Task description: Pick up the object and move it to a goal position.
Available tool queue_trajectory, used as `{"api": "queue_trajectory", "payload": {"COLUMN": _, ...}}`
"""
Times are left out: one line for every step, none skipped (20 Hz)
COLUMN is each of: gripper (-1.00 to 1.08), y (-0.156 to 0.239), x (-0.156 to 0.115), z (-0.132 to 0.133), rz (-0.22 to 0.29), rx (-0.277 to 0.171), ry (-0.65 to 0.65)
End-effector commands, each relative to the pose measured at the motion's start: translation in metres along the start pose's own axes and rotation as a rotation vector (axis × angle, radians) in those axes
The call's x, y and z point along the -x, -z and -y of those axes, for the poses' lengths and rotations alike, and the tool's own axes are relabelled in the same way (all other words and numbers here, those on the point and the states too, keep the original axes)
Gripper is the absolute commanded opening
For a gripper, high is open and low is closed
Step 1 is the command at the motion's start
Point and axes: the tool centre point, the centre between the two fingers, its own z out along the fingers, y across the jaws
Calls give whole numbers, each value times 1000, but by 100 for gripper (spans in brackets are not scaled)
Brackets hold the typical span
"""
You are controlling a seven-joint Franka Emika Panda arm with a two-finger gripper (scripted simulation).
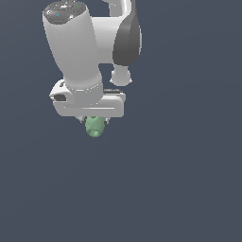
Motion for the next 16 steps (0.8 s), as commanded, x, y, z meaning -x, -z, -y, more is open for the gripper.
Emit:
{"api": "queue_trajectory", "payload": {"gripper": -100, "y": 22, "x": -5, "z": -18, "rz": 1, "rx": 0, "ry": 1}}
{"api": "queue_trajectory", "payload": {"gripper": -100, "y": 29, "x": -6, "z": -24, "rz": 1, "rx": 0, "ry": 1}}
{"api": "queue_trajectory", "payload": {"gripper": -100, "y": 36, "x": -8, "z": -30, "rz": 1, "rx": 1, "ry": 1}}
{"api": "queue_trajectory", "payload": {"gripper": -100, "y": 43, "x": -10, "z": -35, "rz": 1, "rx": 1, "ry": 1}}
{"api": "queue_trajectory", "payload": {"gripper": -100, "y": 49, "x": -12, "z": -40, "rz": 1, "rx": 1, "ry": 1}}
{"api": "queue_trajectory", "payload": {"gripper": -100, "y": 54, "x": -13, "z": -45, "rz": 1, "rx": 1, "ry": 1}}
{"api": "queue_trajectory", "payload": {"gripper": -100, "y": 59, "x": -14, "z": -49, "rz": 1, "rx": 1, "ry": 1}}
{"api": "queue_trajectory", "payload": {"gripper": -100, "y": 63, "x": -16, "z": -53, "rz": 1, "rx": 1, "ry": 1}}
{"api": "queue_trajectory", "payload": {"gripper": -100, "y": 67, "x": -17, "z": -56, "rz": 1, "rx": 1, "ry": 1}}
{"api": "queue_trajectory", "payload": {"gripper": -100, "y": 71, "x": -18, "z": -59, "rz": 1, "rx": 1, "ry": 1}}
{"api": "queue_trajectory", "payload": {"gripper": -100, "y": 74, "x": -19, "z": -62, "rz": 1, "rx": 1, "ry": 1}}
{"api": "queue_trajectory", "payload": {"gripper": -100, "y": 77, "x": -20, "z": -64, "rz": 1, "rx": 1, "ry": 1}}
{"api": "queue_trajectory", "payload": {"gripper": -100, "y": 80, "x": -21, "z": -66, "rz": 1, "rx": 1, "ry": 1}}
{"api": "queue_trajectory", "payload": {"gripper": -100, "y": 82, "x": -21, "z": -68, "rz": 1, "rx": 1, "ry": 1}}
{"api": "queue_trajectory", "payload": {"gripper": -100, "y": 84, "x": -22, "z": -70, "rz": 1, "rx": 1, "ry": 1}}
{"api": "queue_trajectory", "payload": {"gripper": -100, "y": 85, "x": -23, "z": -71, "rz": 1, "rx": 1, "ry": 1}}
